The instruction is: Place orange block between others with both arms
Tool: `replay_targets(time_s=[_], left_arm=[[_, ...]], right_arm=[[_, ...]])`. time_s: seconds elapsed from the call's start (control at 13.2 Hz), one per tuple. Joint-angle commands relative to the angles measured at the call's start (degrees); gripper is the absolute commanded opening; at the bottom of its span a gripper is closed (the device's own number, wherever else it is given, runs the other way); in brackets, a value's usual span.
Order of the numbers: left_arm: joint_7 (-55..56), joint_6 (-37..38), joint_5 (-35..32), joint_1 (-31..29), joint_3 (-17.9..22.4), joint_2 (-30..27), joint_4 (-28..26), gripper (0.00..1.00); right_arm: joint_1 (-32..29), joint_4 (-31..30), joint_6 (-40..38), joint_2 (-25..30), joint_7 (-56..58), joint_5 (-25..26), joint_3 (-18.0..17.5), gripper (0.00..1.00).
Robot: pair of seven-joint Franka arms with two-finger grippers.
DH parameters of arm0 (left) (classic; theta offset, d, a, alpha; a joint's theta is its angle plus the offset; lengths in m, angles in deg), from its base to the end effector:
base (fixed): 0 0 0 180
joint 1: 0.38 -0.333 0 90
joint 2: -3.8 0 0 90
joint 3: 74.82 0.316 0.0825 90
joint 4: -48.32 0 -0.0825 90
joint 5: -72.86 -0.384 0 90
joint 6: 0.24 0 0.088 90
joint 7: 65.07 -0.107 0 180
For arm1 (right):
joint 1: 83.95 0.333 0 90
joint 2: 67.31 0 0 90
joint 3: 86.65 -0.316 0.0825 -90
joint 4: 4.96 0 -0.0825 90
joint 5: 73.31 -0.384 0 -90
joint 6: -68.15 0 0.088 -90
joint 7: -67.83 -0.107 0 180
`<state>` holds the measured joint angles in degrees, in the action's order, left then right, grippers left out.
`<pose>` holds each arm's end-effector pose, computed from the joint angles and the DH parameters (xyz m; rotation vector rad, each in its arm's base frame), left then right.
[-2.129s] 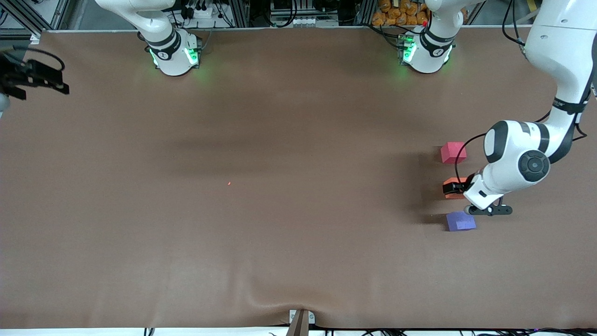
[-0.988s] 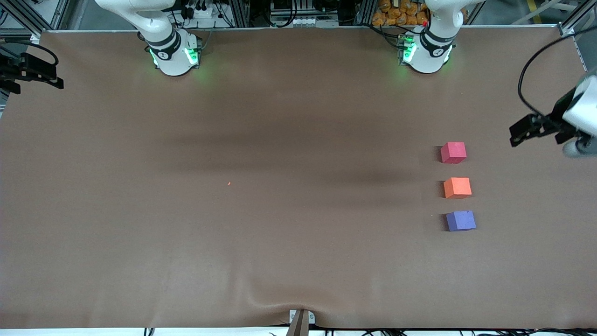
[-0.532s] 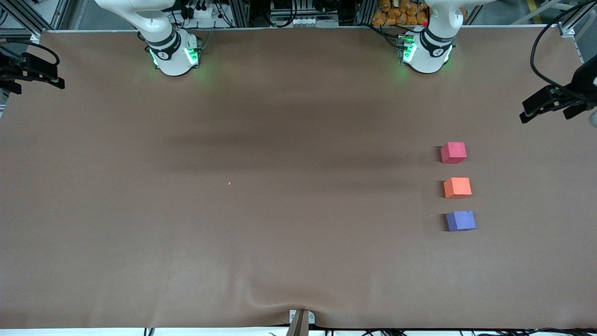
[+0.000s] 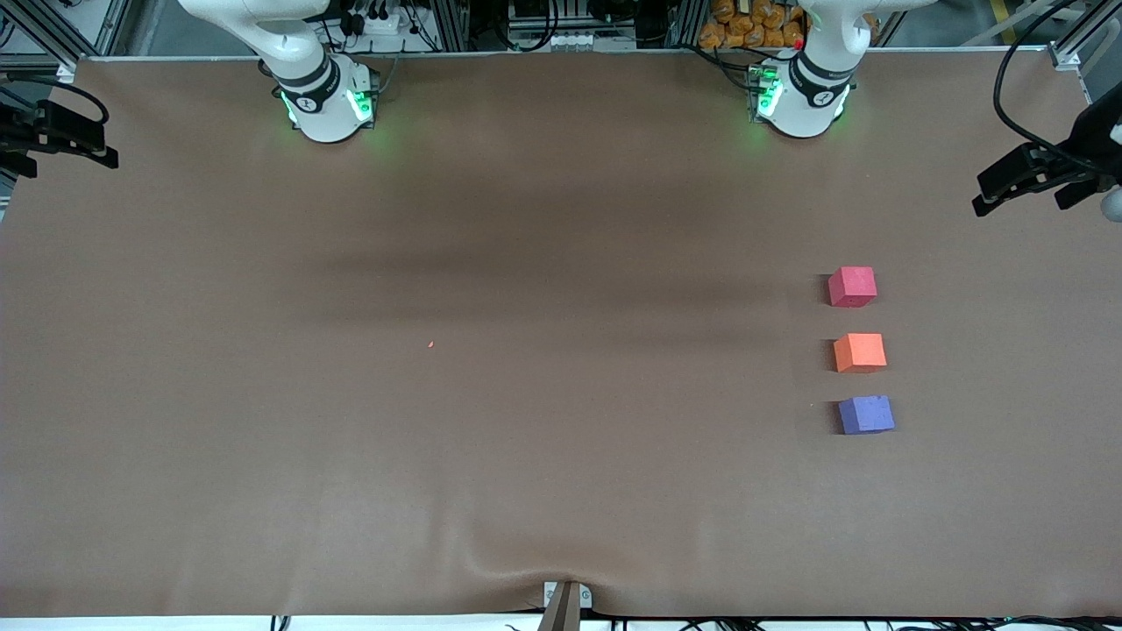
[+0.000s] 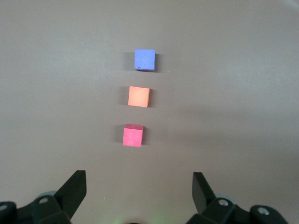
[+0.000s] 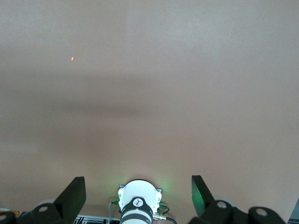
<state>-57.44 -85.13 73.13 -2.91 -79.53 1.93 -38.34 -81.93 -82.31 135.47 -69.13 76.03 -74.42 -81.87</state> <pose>0.5348 -0.0218 0.6616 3.1359 0.1487 0.0023 0.5178 -0.0215 0.6767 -3.0860 -0.1549 0.3167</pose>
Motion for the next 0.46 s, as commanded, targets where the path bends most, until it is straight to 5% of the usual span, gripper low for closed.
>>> replay_targets(time_s=[0.0, 0.38], left_arm=[[-0.51, 2.44, 0.0, 0.51, 0.66, -0.76, 0.97, 1.0], [-0.52, 3.85, -0.44, 0.6, 0.31, -0.85, 0.97, 1.0]], right_arm=[[-0.17, 1.06, -0.18, 0.15, -0.11, 0.58, -0.03, 1.0], [0.44, 1.06, 0.0, 0.15, -0.11, 0.4, -0.12, 1.0]])
